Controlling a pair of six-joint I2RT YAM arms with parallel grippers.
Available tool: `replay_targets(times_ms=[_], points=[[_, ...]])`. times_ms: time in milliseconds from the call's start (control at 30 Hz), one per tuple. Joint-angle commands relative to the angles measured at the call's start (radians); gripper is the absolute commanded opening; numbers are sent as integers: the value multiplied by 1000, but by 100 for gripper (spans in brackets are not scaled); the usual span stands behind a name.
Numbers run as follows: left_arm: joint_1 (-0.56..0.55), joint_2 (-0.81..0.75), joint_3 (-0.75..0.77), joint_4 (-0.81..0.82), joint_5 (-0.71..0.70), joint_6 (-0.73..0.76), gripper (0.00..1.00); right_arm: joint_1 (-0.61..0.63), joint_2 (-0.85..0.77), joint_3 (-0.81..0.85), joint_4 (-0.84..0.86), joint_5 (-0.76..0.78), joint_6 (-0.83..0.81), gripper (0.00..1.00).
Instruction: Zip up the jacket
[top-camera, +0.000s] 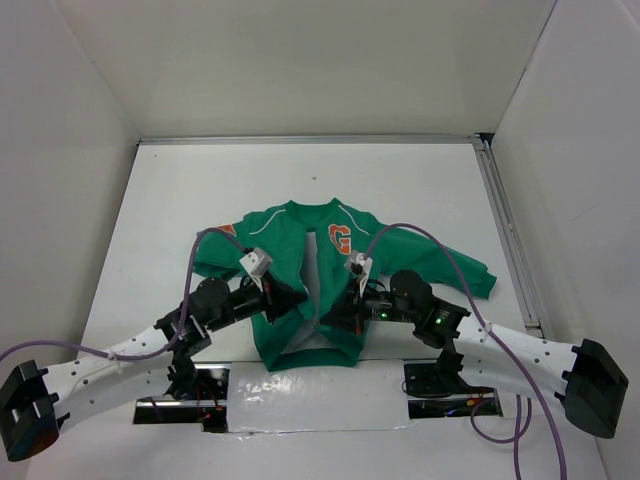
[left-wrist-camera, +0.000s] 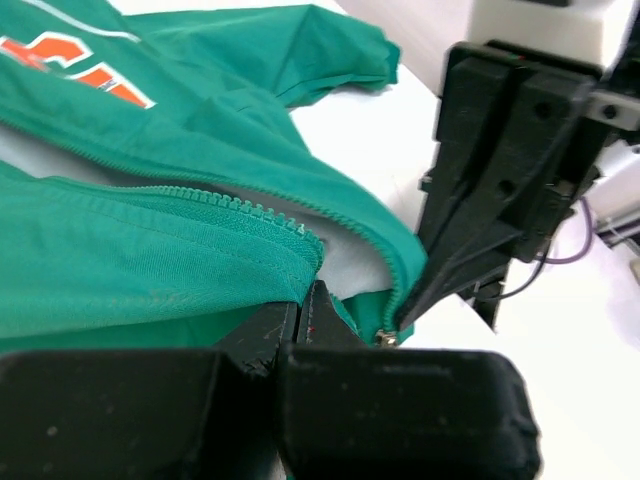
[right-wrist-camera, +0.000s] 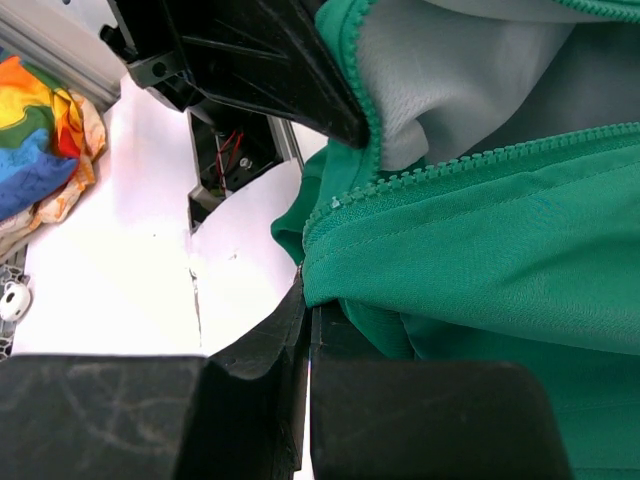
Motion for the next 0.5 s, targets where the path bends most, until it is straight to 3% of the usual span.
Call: replay_targets(times_ms=[0, 467], points=[[-5, -18, 33, 126, 60, 30, 0, -5, -12, 34, 51, -10, -13, 0], [-5, -76, 7, 115, 100, 7, 0, -9, -55, -11, 153, -19, -4, 0]])
